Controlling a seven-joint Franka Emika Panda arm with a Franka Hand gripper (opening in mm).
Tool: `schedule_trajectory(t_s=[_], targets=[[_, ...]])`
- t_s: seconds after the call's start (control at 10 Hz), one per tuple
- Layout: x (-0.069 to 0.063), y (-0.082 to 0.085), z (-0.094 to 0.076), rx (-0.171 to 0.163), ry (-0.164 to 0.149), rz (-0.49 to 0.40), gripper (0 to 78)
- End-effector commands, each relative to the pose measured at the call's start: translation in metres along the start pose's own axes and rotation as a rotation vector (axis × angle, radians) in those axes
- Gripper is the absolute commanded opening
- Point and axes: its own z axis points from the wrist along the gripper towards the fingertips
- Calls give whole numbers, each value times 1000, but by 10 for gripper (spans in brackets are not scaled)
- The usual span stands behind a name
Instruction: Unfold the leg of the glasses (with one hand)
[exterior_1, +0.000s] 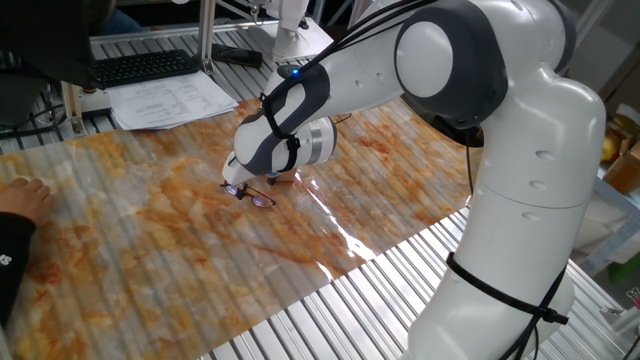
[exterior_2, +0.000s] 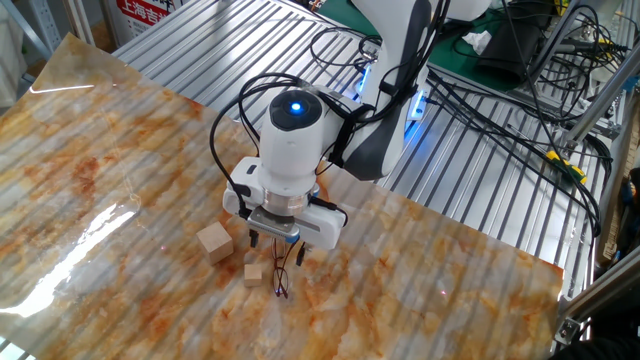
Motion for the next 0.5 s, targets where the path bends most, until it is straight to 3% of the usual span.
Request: schedule_trajectory(t_s=[0.1, 0.5], targets=[[0, 0, 9, 4, 3, 26, 774], [0, 0, 9, 4, 3, 26, 774]])
